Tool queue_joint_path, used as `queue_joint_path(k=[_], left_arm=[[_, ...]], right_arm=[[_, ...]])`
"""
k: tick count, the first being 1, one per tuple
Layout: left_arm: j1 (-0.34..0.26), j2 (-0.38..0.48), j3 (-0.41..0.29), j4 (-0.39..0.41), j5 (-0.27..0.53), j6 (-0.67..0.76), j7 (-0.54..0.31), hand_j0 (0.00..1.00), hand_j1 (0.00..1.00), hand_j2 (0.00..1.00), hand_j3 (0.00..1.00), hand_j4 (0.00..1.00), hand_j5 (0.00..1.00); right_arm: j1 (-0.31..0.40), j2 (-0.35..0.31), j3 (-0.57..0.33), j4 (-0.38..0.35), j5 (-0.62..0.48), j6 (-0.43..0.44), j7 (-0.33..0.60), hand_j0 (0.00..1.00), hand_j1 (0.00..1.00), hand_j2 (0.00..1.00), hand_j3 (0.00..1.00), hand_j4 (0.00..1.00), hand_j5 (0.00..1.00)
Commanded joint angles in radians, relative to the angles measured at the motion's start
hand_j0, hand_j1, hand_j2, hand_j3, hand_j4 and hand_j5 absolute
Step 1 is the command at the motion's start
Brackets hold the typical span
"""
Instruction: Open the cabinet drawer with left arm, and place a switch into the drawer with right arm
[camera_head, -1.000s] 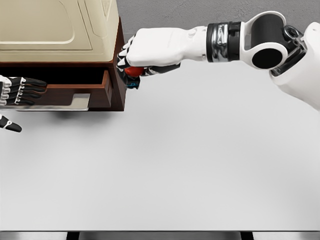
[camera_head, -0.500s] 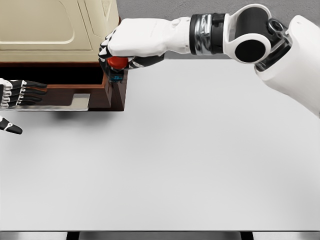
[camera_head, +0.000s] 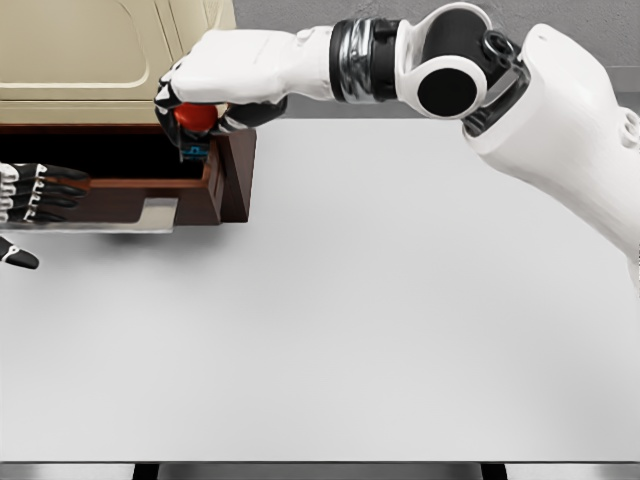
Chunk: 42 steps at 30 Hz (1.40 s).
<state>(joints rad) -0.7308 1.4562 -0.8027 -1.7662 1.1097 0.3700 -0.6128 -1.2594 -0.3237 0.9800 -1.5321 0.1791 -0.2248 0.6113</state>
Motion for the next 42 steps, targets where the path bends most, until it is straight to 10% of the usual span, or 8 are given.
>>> queue_joint_path(k=[1, 38, 41, 42], left_arm=[[0.001, 0.004, -0.035, 0.002, -0.096, 0.006, 0.002, 1.0, 1.0, 1.0, 1.0, 1.0, 1.0], [-0.009, -0.008, 0.017, 0.002, -0.083, 0.0, 0.002, 1.0, 1.0, 1.0, 1.0, 1.0, 1.0], [-0.009, -0.01, 0.017, 0.002, -0.083, 0.0, 0.002, 1.0, 1.0, 1.0, 1.0, 1.0, 1.0], [-0.009, -0.01, 0.017, 0.002, -0.083, 0.0, 0.002, 1.0, 1.0, 1.0, 1.0, 1.0, 1.0]], right_arm=[[0.0, 0.028, 0.009, 0.024, 0.0, 0.012, 0.0, 0.47, 0.47, 0.47, 0.47, 0.47, 0.47], [-0.043, 0.207, 0.085, 0.294, 0.097, -0.004, 0.0, 0.48, 0.48, 0.48, 0.48, 0.48, 0.48], [-0.041, 0.207, 0.086, 0.297, 0.152, 0.036, 0.0, 1.0, 1.0, 1.0, 1.0, 1.0, 1.0], [-0.04, 0.207, 0.086, 0.296, 0.154, 0.041, 0.0, 1.0, 1.0, 1.0, 1.0, 1.0, 1.0]])
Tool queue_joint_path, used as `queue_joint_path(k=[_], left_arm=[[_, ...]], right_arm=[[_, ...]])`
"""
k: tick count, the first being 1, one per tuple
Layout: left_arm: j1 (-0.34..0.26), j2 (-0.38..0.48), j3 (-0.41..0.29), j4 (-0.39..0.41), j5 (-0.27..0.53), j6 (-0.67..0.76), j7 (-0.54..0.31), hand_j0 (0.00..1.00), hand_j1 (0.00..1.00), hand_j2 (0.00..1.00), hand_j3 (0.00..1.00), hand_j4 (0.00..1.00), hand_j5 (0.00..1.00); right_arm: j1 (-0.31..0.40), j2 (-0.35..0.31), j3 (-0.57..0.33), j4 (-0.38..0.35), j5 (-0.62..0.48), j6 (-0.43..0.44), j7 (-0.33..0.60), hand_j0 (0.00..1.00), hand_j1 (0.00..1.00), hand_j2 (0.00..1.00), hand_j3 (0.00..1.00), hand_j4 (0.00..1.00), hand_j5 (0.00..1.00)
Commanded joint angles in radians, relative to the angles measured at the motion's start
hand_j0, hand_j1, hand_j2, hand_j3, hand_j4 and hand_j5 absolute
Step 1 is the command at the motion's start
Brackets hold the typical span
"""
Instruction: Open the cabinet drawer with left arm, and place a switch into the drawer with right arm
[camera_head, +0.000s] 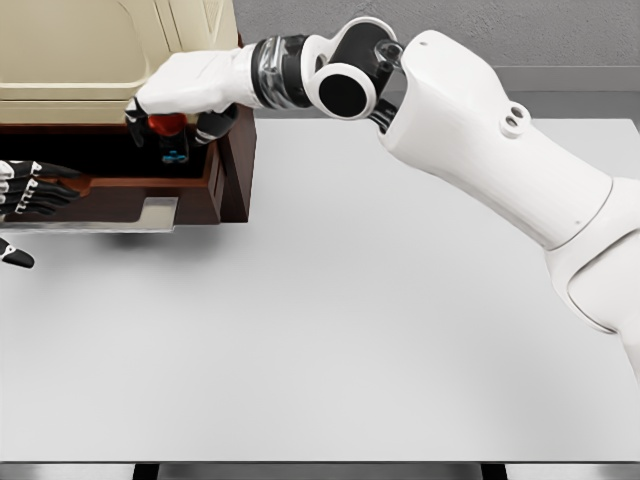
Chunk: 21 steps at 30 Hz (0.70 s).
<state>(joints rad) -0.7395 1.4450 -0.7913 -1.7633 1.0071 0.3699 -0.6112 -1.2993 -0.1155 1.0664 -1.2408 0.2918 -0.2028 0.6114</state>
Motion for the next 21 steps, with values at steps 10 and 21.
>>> queue_joint_path(k=[10, 21], left_arm=[[-0.001, 0.002, 0.012, -0.001, 0.025, 0.003, 0.0, 0.97, 0.97, 0.97, 0.97, 0.97, 0.97], [-0.018, 0.0, 0.052, -0.002, 0.113, 0.0, 0.0, 0.97, 0.97, 0.97, 0.97, 0.97, 0.97]], right_arm=[[0.012, -0.098, -0.002, -0.175, 0.004, -0.032, -0.001, 1.0, 1.0, 1.0, 1.0, 1.0, 1.0], [0.178, -0.555, -0.109, -0.279, -0.226, -0.408, -0.001, 1.0, 1.0, 1.0, 1.0, 1.0, 1.0]])
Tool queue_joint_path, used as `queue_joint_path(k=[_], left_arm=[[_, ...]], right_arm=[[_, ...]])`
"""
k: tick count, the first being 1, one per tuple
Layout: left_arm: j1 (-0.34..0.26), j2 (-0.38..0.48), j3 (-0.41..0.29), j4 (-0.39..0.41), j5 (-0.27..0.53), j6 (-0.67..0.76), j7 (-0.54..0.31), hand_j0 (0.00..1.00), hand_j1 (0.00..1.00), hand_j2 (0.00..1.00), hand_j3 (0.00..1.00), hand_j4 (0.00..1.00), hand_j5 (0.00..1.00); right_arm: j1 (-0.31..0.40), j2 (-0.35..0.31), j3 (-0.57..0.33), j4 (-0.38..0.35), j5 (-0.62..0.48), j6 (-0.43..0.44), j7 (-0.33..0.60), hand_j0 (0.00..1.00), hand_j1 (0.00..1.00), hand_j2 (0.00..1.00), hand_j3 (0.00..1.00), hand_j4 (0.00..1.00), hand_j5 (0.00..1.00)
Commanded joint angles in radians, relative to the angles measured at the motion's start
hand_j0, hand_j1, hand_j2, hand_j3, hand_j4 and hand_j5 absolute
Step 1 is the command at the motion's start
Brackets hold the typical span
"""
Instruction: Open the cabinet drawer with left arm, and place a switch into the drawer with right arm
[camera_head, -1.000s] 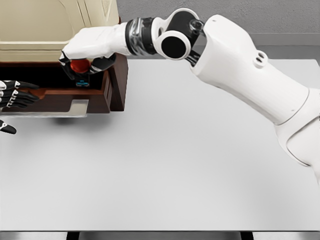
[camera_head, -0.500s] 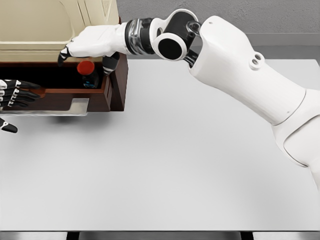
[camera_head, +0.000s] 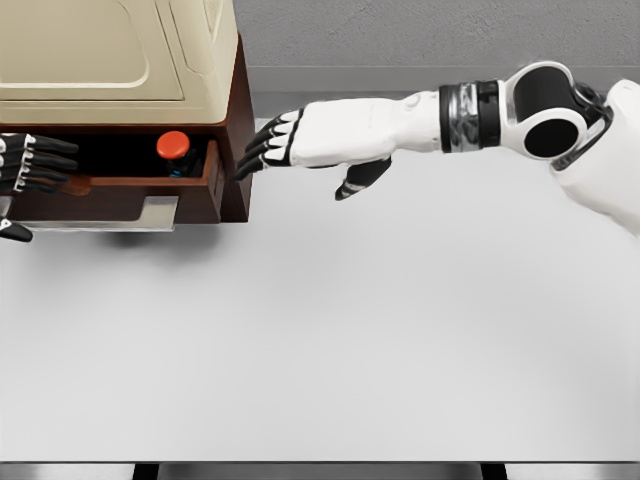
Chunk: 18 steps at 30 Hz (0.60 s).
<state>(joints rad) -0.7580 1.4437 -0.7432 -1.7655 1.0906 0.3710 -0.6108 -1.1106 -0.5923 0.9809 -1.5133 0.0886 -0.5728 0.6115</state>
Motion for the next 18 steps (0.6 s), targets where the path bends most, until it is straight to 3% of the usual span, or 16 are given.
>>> queue_joint_path(k=[1, 4, 7, 10, 14, 18], left_arm=[[0.0, -0.009, 0.008, 0.0, 0.037, -0.003, 0.0, 1.0, 1.0, 1.0, 1.0, 1.0, 1.0], [0.002, -0.051, 0.059, 0.0, 0.037, -0.021, 0.0, 1.0, 1.0, 1.0, 1.0, 1.0, 1.0], [0.009, -0.065, 0.071, 0.0, 0.037, -0.418, 0.0, 1.0, 1.0, 1.0, 1.0, 1.0, 1.0], [0.025, -0.112, 0.067, -0.002, 0.038, -0.552, 0.0, 1.0, 1.0, 1.0, 1.0, 1.0, 1.0], [0.1, -0.124, 0.061, -0.002, 0.032, -0.578, 0.0, 1.0, 1.0, 1.0, 1.0, 1.0, 1.0], [0.123, -0.132, 0.059, -0.002, 0.026, -0.578, 0.0, 1.0, 1.0, 1.0, 1.0, 1.0, 1.0]], right_arm=[[0.002, -0.106, -0.024, -0.007, -0.023, -0.038, -0.001, 1.0, 1.0, 1.0, 1.0, 1.0, 1.0], [0.046, -0.153, -0.054, 0.001, -0.024, -0.038, -0.001, 1.0, 1.0, 1.0, 1.0, 1.0, 1.0], [0.081, -0.198, -0.056, 0.031, -0.026, -0.038, -0.001, 1.0, 1.0, 1.0, 1.0, 1.0, 1.0], [0.124, -0.211, -0.056, 0.093, -0.026, -0.038, -0.001, 1.0, 1.0, 1.0, 1.0, 1.0, 1.0], [0.147, -0.238, -0.079, 0.156, -0.026, -0.038, -0.001, 1.0, 1.0, 1.0, 1.0, 1.0, 1.0], [0.186, -0.222, -0.111, 0.179, -0.026, -0.038, -0.001, 1.0, 1.0, 1.0, 1.0, 1.0, 1.0]])
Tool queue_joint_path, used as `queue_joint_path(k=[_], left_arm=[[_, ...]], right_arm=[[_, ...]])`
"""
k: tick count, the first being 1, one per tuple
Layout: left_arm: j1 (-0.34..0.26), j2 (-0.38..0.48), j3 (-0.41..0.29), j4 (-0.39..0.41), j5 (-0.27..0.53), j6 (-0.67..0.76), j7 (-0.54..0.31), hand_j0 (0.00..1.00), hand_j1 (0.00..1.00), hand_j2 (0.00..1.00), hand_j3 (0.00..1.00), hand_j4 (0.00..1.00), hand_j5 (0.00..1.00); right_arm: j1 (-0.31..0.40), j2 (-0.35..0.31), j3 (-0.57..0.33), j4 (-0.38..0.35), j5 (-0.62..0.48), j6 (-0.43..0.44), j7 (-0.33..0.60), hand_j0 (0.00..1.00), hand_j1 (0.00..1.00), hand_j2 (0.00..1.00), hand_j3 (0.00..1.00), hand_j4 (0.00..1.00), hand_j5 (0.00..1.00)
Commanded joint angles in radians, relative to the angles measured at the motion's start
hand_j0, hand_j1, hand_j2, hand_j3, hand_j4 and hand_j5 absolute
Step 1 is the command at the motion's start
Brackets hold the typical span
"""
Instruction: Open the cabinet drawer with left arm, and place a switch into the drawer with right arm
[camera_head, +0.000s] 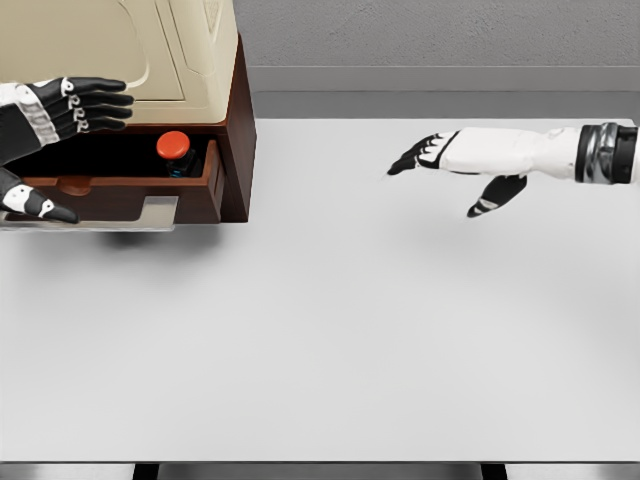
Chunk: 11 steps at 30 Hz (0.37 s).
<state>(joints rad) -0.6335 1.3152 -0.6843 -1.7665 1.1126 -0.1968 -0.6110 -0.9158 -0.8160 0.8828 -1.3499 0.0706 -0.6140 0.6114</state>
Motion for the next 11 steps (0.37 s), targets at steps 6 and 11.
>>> queue_joint_path(k=[6, 11], left_arm=[[-0.006, -0.169, -0.004, 0.001, -0.046, -0.01, 0.0, 1.0, 1.0, 1.0, 1.0, 1.0, 1.0], [-0.006, -0.194, -0.006, 0.001, -0.051, -0.004, 0.0, 1.0, 1.0, 1.0, 1.0, 1.0, 1.0]], right_arm=[[0.002, 0.015, -0.01, 0.126, -0.008, 0.003, -0.001, 1.0, 1.0, 1.0, 1.0, 1.0, 1.0], [0.0, 0.035, -0.013, 0.184, -0.008, 0.003, -0.001, 1.0, 1.0, 1.0, 1.0, 1.0, 1.0]])
